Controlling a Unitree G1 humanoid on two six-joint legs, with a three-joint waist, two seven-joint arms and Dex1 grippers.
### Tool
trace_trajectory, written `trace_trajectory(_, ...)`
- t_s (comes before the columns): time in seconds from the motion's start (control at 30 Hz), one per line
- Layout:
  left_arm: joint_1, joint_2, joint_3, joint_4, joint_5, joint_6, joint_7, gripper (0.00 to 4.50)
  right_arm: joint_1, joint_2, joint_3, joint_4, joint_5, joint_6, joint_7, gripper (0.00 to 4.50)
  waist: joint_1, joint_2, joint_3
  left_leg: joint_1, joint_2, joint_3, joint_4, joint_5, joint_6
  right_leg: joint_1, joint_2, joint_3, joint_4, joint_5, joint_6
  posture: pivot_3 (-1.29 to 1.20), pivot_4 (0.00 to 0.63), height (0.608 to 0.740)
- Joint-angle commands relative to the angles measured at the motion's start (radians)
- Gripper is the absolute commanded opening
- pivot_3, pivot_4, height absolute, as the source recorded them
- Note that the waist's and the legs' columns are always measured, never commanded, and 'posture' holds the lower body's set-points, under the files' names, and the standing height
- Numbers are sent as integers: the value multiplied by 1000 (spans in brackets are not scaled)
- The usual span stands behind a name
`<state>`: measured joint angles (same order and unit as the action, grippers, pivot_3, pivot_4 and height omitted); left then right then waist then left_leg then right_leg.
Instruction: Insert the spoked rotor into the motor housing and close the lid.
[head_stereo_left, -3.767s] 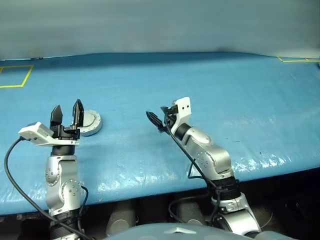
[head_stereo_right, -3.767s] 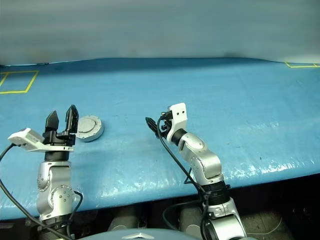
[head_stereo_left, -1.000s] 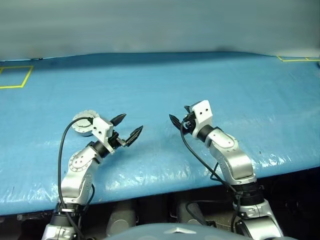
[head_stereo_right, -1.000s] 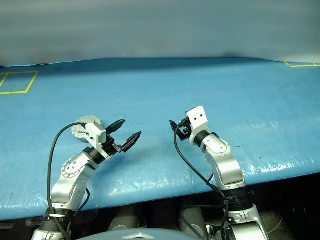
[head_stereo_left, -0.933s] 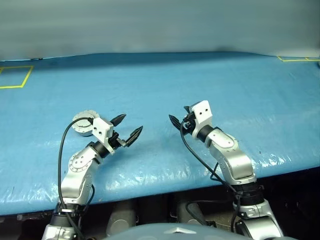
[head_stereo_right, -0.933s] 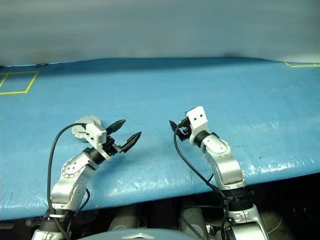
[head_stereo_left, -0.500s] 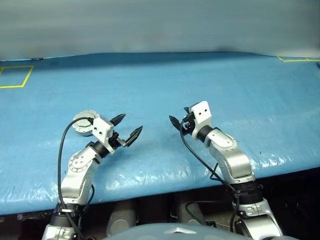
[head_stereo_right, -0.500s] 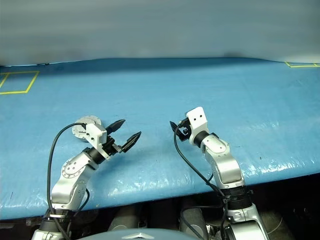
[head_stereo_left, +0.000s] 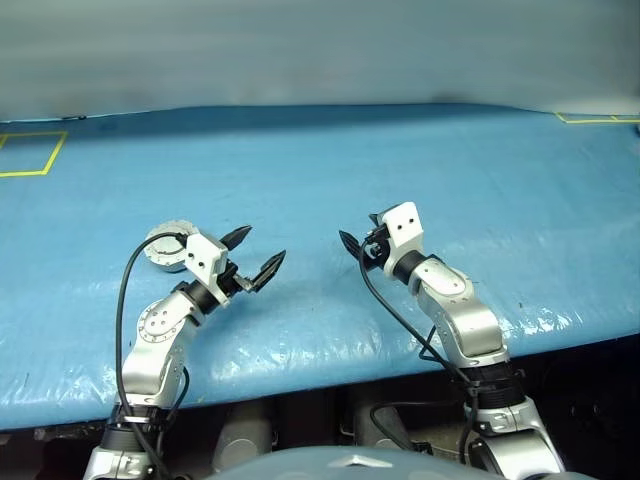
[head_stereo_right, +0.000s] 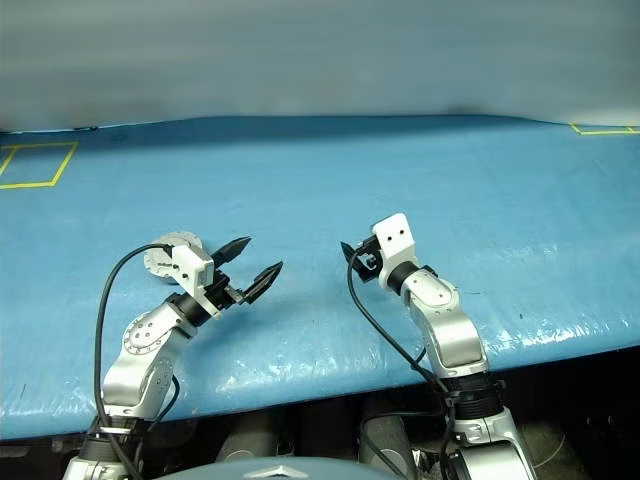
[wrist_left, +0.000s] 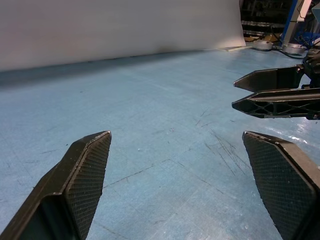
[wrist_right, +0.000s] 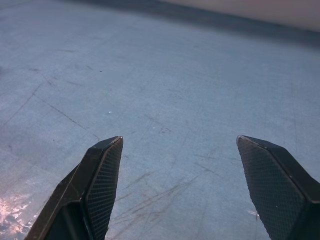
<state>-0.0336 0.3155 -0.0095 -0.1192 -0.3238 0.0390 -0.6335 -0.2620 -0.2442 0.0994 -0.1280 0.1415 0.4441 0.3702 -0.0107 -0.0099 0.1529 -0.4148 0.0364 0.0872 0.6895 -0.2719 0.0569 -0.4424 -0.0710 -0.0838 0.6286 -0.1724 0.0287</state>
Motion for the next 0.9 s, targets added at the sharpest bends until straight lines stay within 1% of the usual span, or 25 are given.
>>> trace_trajectory(0.03, -12, 2, 6, -32, 0, -13, 0, 4480, -16, 5, -10, -32, -2, -27, -5, 3840, 0, 0, 0, 0, 0, 0, 0, 0, 0, 0, 0, 0, 0, 0, 0, 0, 150, 740)
trace_trajectory(0.47, -16, 19, 11, -43, -9, 8, -8, 4480, -8, 14, -14, -46, -3, -19, -20, 3840, 0, 0, 0, 0, 0, 0, 0, 0, -1, 0, 0, 0, 0, 0, 0, 0, 150, 740)
trace_trajectory(0.7, 4, 19, 4, -53, -12, 20, -13, 4480, 1, 1, -42, -54, -3, -17, -38, 3840, 0, 0, 0, 0, 0, 0, 0, 1, -1, 0, 0, 0, 0, 0, 0, 0, 150, 740)
trace_trajectory(0.9, 4, 19, 13, -46, -5, 14, -6, 4480, 28, -4, -26, -65, -17, -20, -34, 3840, 0, 0, 0, 0, 0, 0, 0, 0, -1, 0, 0, 0, 0, 0, 0, 0, 150, 740)
